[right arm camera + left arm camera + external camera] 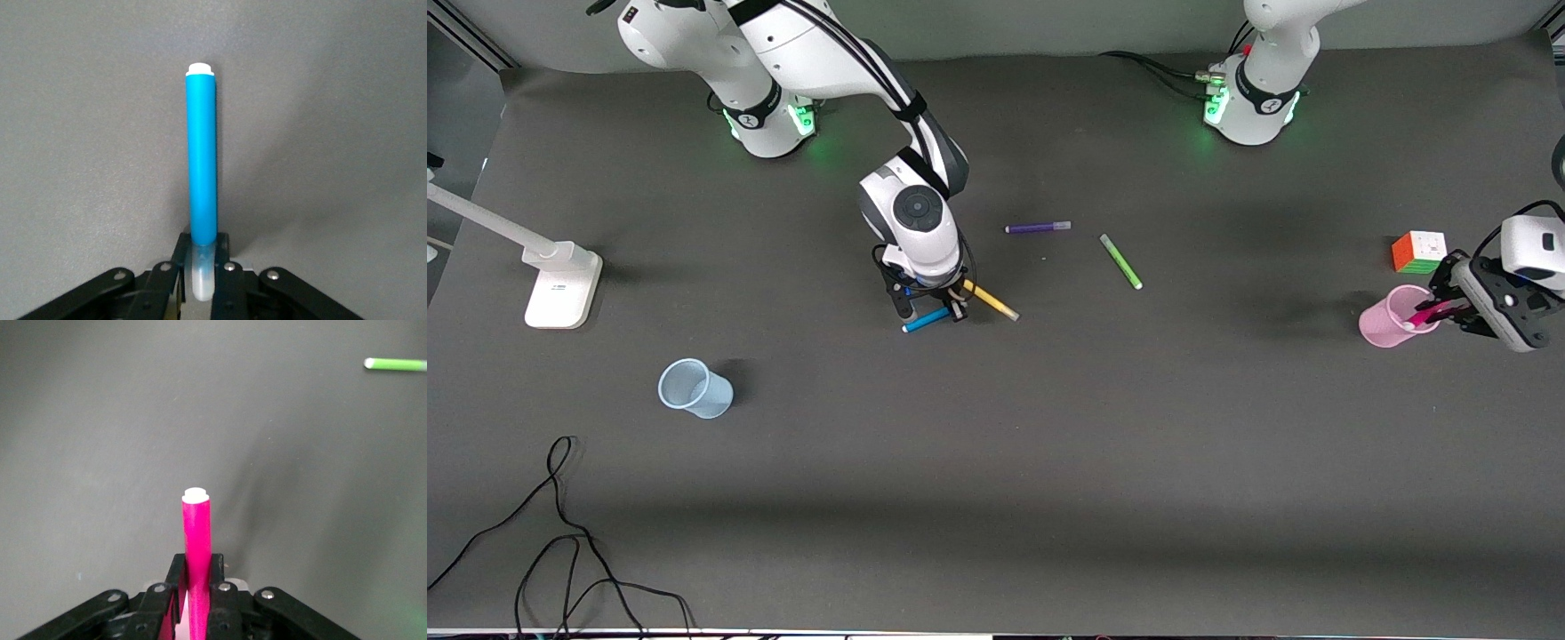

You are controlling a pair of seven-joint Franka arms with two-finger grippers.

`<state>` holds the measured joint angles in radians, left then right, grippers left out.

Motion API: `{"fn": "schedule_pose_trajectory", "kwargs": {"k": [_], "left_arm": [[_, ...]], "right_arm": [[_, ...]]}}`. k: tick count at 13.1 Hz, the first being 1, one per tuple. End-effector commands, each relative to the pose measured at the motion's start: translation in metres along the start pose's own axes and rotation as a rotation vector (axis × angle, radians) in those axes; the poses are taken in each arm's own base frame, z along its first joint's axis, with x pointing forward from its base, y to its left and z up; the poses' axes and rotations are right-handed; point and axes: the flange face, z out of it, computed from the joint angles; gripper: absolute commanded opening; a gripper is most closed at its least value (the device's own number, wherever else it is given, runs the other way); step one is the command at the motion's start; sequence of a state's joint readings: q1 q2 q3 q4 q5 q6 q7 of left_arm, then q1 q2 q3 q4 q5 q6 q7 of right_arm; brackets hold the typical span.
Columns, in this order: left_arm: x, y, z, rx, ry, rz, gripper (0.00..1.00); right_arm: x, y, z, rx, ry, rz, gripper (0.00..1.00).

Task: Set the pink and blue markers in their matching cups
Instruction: 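Carry the pink marker over the pink cup with the left gripper, then drop the pink marker into the pink cup while the right gripper carries the blue marker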

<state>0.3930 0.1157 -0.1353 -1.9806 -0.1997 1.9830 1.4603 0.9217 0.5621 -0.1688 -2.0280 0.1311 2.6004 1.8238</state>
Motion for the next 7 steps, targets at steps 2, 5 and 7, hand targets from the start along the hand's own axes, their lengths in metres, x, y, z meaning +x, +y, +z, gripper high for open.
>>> {"fn": "schedule_pose_trajectory", "kwargs": {"k": [2,5,7], "left_arm": [[-0.021,-0.008,0.021,-0.012,0.116,0.223,0.00],[-0.067,-0.020,0.060,-0.067,0.243,0.272,0.00],[-0.088,-0.021,0.074,-0.089,0.329,0.301,0.00]], "right_arm": [[0.018,-0.013,-0.042,-0.052,-0.008,-0.050,0.13],[0.042,-0.036,-0.091,-0.107,-0.028,-0.069,0.13],[0.066,-0.044,-0.131,-0.138,-0.051,-0.110,0.13]]}}
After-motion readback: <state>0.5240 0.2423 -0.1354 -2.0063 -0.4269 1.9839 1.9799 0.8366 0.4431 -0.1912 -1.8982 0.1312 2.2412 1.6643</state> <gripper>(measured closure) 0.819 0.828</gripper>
